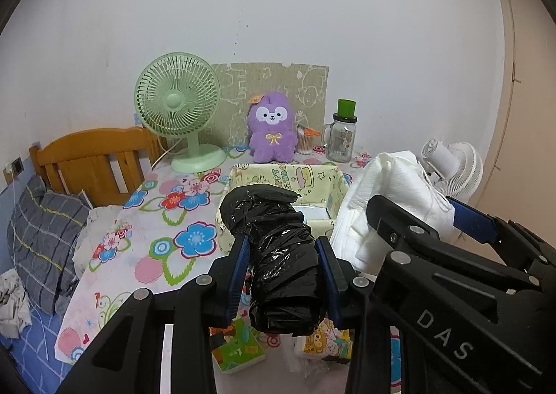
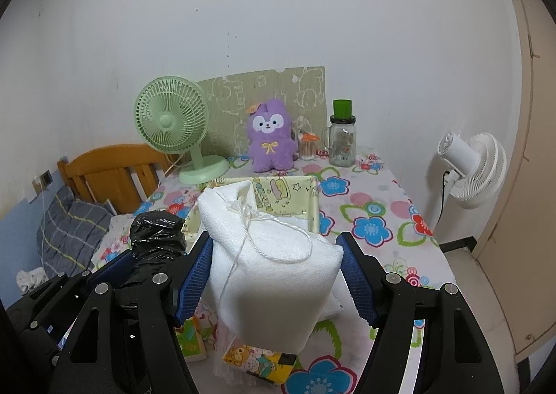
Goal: Organize soft objects
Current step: 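Lift the black bundle with left tool while right tool lifts white bag toward box, then lower black bundle into box with left tool while right tool drops white bag in, then withdraw both tools from the box toward the remaining items, then grasp green tissue pack with left tool while right tool grasps cartoon snack bag, then carry tissue pack with left tool while right tool carries snack bag toward box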
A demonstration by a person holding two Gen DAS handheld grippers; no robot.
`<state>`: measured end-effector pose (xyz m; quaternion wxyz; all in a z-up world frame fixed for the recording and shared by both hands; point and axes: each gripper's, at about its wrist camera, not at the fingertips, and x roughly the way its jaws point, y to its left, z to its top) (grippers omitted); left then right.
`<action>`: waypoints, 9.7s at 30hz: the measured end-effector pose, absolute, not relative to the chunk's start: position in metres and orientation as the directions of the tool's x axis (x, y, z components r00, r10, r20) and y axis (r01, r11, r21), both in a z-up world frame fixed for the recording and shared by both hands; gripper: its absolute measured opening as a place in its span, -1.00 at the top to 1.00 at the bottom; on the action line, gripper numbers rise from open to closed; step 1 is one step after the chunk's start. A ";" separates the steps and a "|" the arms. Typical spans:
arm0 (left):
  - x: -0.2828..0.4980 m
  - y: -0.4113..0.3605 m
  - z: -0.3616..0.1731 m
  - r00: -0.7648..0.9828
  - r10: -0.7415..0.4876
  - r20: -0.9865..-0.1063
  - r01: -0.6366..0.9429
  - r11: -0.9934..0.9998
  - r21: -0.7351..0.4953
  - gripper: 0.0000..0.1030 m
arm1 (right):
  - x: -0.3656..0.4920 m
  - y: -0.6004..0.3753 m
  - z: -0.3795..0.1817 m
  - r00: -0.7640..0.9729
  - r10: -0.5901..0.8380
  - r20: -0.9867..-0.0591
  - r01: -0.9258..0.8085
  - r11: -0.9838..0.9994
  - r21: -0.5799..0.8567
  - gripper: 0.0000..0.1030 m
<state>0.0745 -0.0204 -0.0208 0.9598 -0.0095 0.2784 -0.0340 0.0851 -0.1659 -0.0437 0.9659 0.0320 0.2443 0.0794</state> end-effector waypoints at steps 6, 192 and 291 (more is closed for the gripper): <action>0.084 -0.020 -0.017 0.845 -0.067 -0.531 0.055 0.998 -0.039 0.24 | 0.096 -0.166 -0.040 0.870 0.173 -0.462 -0.140 0.984 0.106 -0.43; 0.050 -0.011 -0.143 0.764 -0.020 -0.645 0.008 1.000 -0.022 -0.87 | 0.091 -0.147 -0.174 0.727 0.234 -0.645 -0.202 0.971 0.124 -0.91; 0.094 -0.027 -0.022 0.849 -0.042 -0.527 0.030 0.999 -0.031 -0.06 | 0.109 -0.158 -0.036 0.860 0.194 -0.471 -0.168 0.981 0.098 -0.59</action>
